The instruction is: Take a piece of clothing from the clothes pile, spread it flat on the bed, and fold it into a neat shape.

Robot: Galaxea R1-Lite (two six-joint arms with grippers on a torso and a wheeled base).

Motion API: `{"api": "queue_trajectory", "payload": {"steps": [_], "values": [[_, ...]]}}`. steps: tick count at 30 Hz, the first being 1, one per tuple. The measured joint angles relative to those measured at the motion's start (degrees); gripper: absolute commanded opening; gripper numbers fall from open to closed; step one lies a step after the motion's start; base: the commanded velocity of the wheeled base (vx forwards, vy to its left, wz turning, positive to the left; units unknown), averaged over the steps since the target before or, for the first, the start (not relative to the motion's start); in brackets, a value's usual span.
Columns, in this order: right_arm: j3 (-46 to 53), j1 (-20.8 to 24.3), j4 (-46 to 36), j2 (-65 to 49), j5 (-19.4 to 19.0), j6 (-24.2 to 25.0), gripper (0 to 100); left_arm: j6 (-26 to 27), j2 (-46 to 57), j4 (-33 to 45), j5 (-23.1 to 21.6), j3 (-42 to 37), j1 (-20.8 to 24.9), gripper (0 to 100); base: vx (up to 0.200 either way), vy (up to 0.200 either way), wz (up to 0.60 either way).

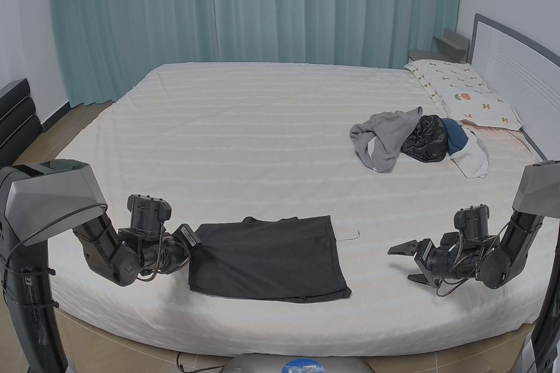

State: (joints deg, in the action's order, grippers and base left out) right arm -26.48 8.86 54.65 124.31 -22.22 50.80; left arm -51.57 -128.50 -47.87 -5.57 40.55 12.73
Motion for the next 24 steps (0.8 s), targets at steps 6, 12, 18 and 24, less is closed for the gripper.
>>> {"api": "queue_trajectory", "payload": {"steps": [6,12,18,24], "values": [[0.02,0.06,0.00,0.00,0.00,0.00,100,-0.84,0.37,0.00,0.00,-0.17,-0.33,0,0.000,0.200,0.00],[0.07,0.06,0.00,0.00,0.02,0.00,100,-0.90,0.83,0.11,0.02,-0.50,-0.39,0,0.000,0.200,0.00],[0.02,0.11,0.00,0.00,0.02,0.00,100,-0.95,1.18,0.35,0.02,-0.69,-0.44,0,0.000,0.200,0.00],[0.05,0.06,0.00,0.00,0.00,0.00,100,-2.02,1.46,0.59,0.11,-0.89,-0.41,0,0.000,0.200,0.00]]}}
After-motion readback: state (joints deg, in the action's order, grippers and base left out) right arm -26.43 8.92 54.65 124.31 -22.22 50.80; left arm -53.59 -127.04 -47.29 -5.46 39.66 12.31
